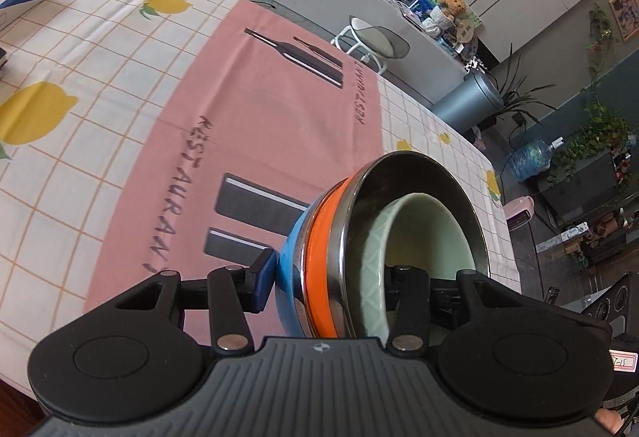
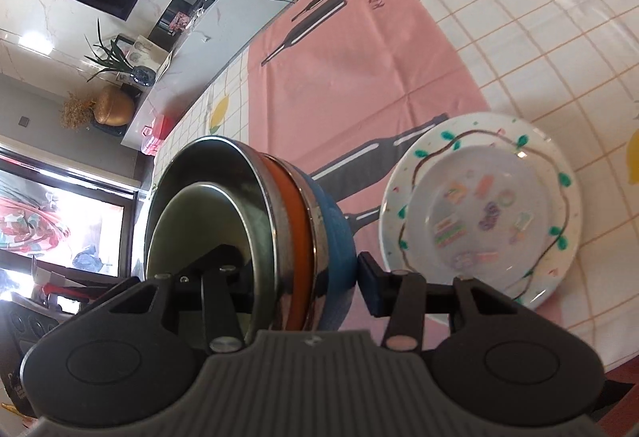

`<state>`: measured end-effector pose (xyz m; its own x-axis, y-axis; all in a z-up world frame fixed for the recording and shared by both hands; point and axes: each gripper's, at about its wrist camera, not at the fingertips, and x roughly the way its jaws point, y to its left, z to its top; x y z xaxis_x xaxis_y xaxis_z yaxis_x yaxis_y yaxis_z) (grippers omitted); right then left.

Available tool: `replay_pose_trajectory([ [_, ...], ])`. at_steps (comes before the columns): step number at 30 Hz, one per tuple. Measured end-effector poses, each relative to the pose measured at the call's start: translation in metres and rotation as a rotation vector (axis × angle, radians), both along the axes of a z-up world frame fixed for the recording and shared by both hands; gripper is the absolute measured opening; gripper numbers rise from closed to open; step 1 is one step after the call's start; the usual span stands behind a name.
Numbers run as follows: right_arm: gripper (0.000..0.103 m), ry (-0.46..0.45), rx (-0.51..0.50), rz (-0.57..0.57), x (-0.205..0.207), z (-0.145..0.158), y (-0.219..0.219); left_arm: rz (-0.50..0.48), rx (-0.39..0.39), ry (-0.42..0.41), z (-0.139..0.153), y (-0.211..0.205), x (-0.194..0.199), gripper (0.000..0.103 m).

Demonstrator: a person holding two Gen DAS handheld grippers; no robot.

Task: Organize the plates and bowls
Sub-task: 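Lift the nested bowl stack and carry it over the stacked plates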

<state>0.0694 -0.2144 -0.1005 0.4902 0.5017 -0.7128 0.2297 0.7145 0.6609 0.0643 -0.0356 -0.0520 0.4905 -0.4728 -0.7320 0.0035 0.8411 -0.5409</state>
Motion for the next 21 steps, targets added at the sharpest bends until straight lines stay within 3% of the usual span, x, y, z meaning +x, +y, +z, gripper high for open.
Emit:
replay_pose_trajectory([
  [9,0.046,0.058,-0.052,0.029,0.007,-0.001,-0.06,-0.008,-0.029,0.084,-0.023,-0.049,0.009,0.051],
  [21,0.046,0.102,-0.049,0.072,0.022,-0.026,-0.084,0.018,-0.014,0.13,-0.04,-0.069,0.015,0.051],
])
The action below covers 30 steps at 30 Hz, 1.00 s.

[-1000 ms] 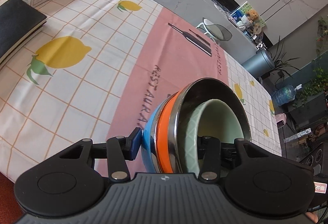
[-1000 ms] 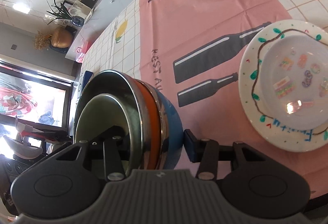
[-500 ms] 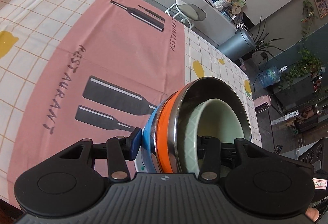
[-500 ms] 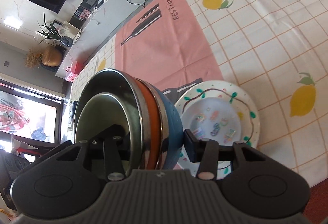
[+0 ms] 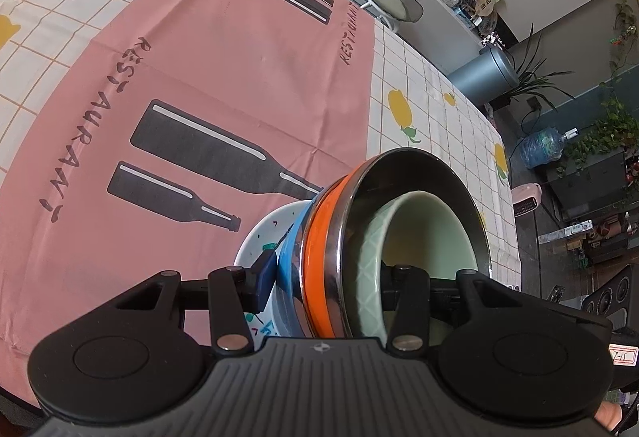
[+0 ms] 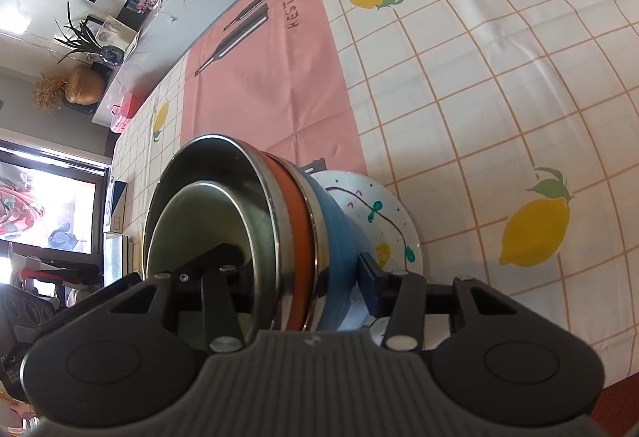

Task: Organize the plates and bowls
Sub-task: 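Lift the nested bowl stack and carry it over the stacked plates, then lower the bowl stack onto the plates, open both grippers and withdraw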

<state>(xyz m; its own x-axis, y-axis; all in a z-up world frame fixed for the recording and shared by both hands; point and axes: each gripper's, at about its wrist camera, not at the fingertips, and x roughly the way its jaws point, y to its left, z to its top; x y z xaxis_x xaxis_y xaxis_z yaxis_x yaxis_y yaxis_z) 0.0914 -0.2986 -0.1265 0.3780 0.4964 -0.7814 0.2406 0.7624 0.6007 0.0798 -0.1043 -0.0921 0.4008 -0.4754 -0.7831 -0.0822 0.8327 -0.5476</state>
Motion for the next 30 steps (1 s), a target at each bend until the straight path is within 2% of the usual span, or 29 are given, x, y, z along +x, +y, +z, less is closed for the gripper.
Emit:
replay_pose_trajectory([
  [18,0.048,0.008,-0.012,0.018,0.0,-0.007,0.0,-0.042,0.04,0.001,0.0,-0.007,-0.001,0.049],
  [23,0.05,-0.023,-0.09,0.044,0.001,0.005,0.006,-0.055,0.056,-0.015,0.004,-0.008,0.0,0.049],
  [27,0.055,-0.062,-0.129,0.059,0.002,0.018,0.009,-0.049,0.06,-0.041,0.012,-0.006,-0.002,0.05],
  [30,0.062,-0.103,-0.202,0.077,0.001,0.03,0.015,-0.065,0.079,-0.077,0.021,-0.004,-0.005,0.056],
])
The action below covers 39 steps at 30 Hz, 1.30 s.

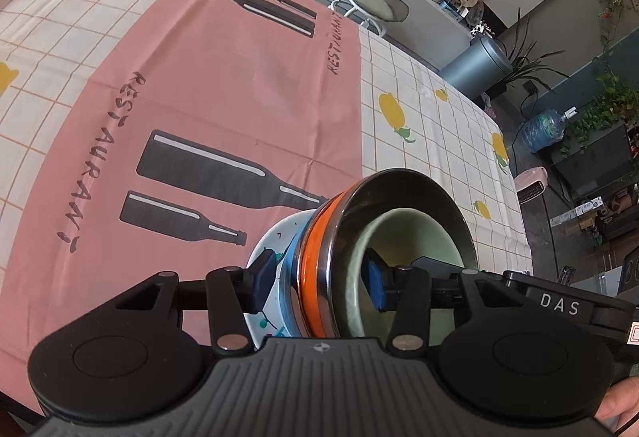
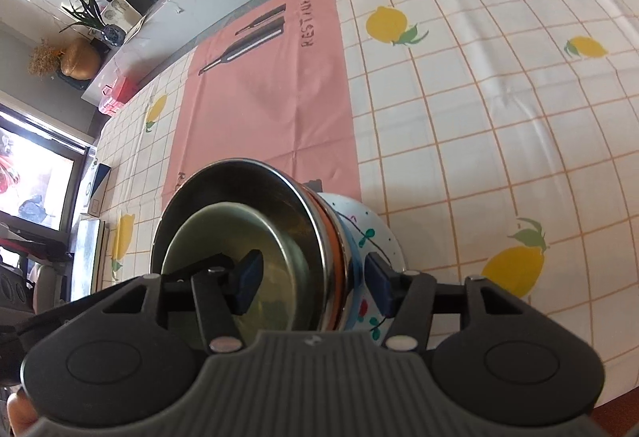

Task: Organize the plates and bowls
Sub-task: 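Lower the bowl stack onto the plates, open both grippers and withdraw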

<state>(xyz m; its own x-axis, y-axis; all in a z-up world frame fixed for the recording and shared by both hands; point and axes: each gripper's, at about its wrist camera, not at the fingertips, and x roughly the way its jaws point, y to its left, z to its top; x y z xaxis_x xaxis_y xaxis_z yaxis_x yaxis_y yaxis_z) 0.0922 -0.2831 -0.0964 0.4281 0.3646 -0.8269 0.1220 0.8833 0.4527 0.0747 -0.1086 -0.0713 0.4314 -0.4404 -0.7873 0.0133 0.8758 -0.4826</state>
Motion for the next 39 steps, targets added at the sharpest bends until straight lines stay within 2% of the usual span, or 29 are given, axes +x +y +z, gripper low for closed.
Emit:
replay_pose_trajectory([
  [5,0.064,-0.095,-0.151,0.054,-0.01,0.022,0.019,-0.054,0.056,-0.079,0.021,0.002,-0.011,0.059],
  [10,0.07,-0.24,-0.287,0.095,-0.032,0.051,0.04,-0.186,0.163,-0.281,0.055,0.001,-0.04,0.061],
  [13,0.072,-0.31,-0.326,0.116,-0.048,0.064,0.05,-0.233,0.244,-0.386,0.072,0.003,-0.062,0.061],
  [17,0.073,-0.361,-0.35,0.122,-0.072,0.073,0.063,-0.282,0.401,-0.492,0.084,0.004,-0.09,0.061],
  [20,0.074,-0.392,-0.35,0.107,-0.092,0.078,0.072,-0.282,0.462,-0.543,0.091,0.01,-0.109,0.064],
  [22,0.077,-0.412,-0.347,0.101,-0.105,0.08,0.078,-0.275,0.483,-0.56,0.094,0.015,-0.12,0.068],
  [27,0.082,-0.427,-0.374,0.102,-0.133,0.081,0.096,-0.226,0.491,-0.569,0.095,0.029,-0.139,0.069],
  [33,0.088,-0.412,-0.397,0.108,-0.16,0.068,0.117,-0.162,0.452,-0.501,0.084,0.051,-0.146,0.07],
  [39,0.091,-0.407,-0.417,0.095,-0.183,0.054,0.136,-0.137,0.414,-0.456,0.065,0.066,-0.155,0.07],
])
